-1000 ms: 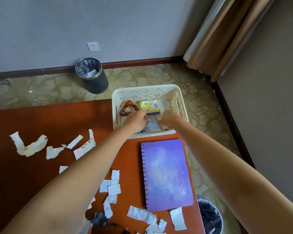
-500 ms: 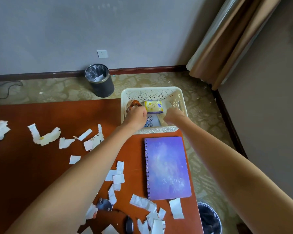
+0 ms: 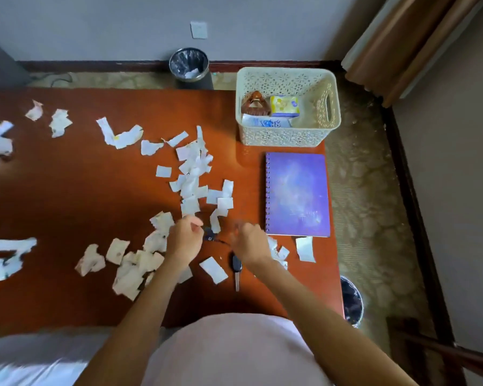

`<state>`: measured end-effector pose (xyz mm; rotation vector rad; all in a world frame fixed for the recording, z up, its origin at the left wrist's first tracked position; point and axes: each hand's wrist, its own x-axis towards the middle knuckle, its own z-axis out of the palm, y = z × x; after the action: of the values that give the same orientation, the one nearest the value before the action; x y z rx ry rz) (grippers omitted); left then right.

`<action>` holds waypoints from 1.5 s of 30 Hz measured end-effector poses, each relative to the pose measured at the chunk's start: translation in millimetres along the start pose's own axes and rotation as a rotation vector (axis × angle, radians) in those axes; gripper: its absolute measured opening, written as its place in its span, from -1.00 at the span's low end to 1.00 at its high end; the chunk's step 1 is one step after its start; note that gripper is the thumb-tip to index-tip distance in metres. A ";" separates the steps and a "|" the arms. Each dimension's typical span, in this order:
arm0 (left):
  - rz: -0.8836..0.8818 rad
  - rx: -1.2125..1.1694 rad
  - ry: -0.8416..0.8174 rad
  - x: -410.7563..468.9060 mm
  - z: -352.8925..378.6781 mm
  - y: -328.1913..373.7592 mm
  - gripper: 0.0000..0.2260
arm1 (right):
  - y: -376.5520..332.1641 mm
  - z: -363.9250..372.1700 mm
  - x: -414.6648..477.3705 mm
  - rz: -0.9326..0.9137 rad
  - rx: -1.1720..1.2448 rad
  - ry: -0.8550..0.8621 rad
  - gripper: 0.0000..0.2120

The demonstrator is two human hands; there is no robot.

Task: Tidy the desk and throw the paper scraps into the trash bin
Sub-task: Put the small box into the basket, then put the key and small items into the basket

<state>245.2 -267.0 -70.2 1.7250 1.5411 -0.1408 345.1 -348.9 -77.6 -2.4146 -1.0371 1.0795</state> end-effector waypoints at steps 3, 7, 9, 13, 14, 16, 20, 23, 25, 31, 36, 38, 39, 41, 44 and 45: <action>-0.094 0.020 -0.095 -12.6 16.2 -37.1 -0.74 | 9.4 30.4 -14.0 0.013 -0.030 -0.094 -0.73; -0.090 0.034 -0.129 -23.6 28.0 -51.1 -0.67 | 11.7 47.3 -13.9 -0.009 -0.153 -0.109 -0.67; -0.082 0.012 -0.117 -26.6 30.9 -51.9 -0.66 | 12.3 49.4 -11.9 -0.007 -0.196 -0.089 -0.71; -0.063 -0.020 -0.091 -28.6 29.7 -49.9 -0.67 | 14.7 48.8 -3.7 -0.006 -0.158 -0.081 -0.76; -0.059 -0.021 -0.080 -30.0 29.1 -49.4 -0.67 | 15.0 48.7 -1.9 -0.016 -0.128 -0.089 -0.76; -0.041 -0.042 -0.050 -32.1 27.3 -48.6 -0.66 | 14.7 46.8 1.4 -0.039 -0.042 -0.094 -0.77; 0.051 -0.091 -0.034 -38.3 20.3 -44.9 -0.50 | 4.2 31.6 6.1 -0.140 0.116 -0.037 -0.81; 0.071 -0.115 -0.099 -42.9 12.0 -46.7 -0.31 | -17.1 15.0 3.2 -0.204 0.228 -0.021 -0.89; 0.051 -0.134 -0.121 -40.5 6.2 -53.2 -0.26 | -35.6 9.4 -0.1 -0.251 0.292 -0.058 -0.84; 0.018 -0.326 -0.020 -19.0 -31.5 -68.4 -0.26 | -96.1 13.5 -4.9 -0.381 0.496 -0.176 -0.77; 0.096 -0.370 0.113 -1.6 -90.8 -87.4 -0.58 | -160.8 45.0 6.5 -0.438 0.485 -0.153 -0.80; 0.099 -0.367 0.114 9.6 -121.1 -103.5 -0.69 | -195.4 63.7 11.5 -0.449 0.466 -0.152 -0.78; 0.095 -0.359 0.112 15.9 -138.2 -114.0 -0.72 | -214.1 74.0 13.5 -0.455 0.465 -0.150 -0.77; 0.101 -0.325 0.095 33.3 -175.6 -138.7 -0.77 | -253.5 98.0 21.4 -0.447 0.482 -0.126 -0.76; 0.103 -0.315 0.043 61.7 -232.7 -185.3 -0.88 | -316.7 138.0 36.8 -0.416 0.502 -0.073 -0.77; 0.102 -0.317 0.028 72.5 -253.6 -203.9 -0.87 | -340.0 154.0 41.6 -0.406 0.507 -0.059 -0.77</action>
<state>-19.7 -67.1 -38.0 1.5529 1.4059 0.1722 82.3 -85.8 -25.3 -1.6971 -1.0553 1.1062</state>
